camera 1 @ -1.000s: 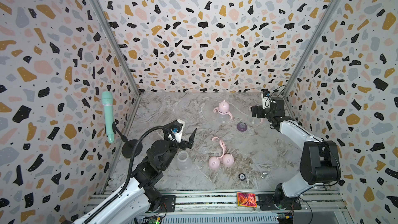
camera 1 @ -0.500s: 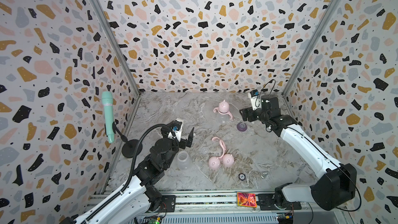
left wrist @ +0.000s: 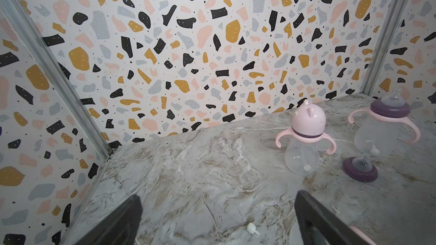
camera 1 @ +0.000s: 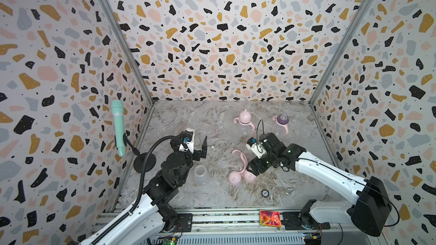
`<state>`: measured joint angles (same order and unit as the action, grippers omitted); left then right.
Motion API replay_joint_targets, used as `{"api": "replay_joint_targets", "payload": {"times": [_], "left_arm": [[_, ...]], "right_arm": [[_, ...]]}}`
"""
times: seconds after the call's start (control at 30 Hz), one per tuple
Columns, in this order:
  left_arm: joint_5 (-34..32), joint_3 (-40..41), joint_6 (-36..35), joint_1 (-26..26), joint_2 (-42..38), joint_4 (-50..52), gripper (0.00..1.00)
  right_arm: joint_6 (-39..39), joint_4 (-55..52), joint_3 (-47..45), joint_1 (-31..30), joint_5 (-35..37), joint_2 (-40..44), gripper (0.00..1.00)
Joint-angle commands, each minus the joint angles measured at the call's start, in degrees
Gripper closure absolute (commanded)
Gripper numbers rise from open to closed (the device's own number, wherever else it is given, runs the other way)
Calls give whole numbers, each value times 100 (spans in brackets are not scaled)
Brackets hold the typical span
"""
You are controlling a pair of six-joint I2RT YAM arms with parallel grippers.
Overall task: Assemble the baby bottles
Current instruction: Place the lid at the center of the board.
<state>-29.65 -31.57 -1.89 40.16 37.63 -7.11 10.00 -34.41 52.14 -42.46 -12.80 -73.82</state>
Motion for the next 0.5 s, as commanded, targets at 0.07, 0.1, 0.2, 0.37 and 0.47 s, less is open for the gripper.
{"api": "replay_joint_targets", "payload": {"times": [0.07,0.1,0.2,0.37,0.47], "left_arm": [[-109,-165,66,-39,-85,-118,1],[-105,-169,65,-36,-109,-129,0],[-78,-145,28,-35,-141,-175,0],[151,-199,-32,-35,-24,-83,0],[186,-222,-50,-37,9,-37,0]], "right_arm": [[551,149,-177,-163,250,-242,15],[587,177,-188,-197,303,-287,15],[631,317,-229,-316,324,-485,14],[571,345,-160,-371,635,-1021,14],[588,285,-60,-371,952,-1282,15]]}}
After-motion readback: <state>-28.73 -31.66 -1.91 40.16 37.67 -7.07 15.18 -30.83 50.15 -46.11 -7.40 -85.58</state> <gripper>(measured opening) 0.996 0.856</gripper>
